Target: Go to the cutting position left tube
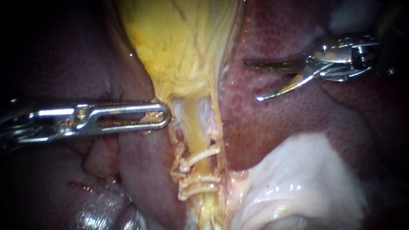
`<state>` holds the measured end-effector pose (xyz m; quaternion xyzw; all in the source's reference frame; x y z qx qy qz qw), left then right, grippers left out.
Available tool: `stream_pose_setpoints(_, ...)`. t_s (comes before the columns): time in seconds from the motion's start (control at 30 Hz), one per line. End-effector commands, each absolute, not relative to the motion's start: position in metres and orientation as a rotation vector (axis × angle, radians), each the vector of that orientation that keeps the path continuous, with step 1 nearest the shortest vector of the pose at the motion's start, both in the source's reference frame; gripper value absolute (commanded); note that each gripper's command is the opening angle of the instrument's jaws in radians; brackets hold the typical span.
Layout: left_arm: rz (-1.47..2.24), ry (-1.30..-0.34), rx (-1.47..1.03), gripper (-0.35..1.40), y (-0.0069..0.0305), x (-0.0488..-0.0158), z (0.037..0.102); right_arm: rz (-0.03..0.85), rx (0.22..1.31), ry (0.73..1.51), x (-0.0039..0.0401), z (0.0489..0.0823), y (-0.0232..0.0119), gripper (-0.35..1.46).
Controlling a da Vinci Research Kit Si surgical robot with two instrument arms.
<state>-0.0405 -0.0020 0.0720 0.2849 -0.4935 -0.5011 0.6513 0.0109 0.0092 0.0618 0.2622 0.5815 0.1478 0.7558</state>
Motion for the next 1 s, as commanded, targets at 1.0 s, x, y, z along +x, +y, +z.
stream_pose_setpoints(1.0, -1.167, -1.134, 0.633, -0.35, 0.0019, -0.0351, 0.0664, 0.261, 0.665, 1.183, 0.0142, 0.0662, 0.0038, 1.38)
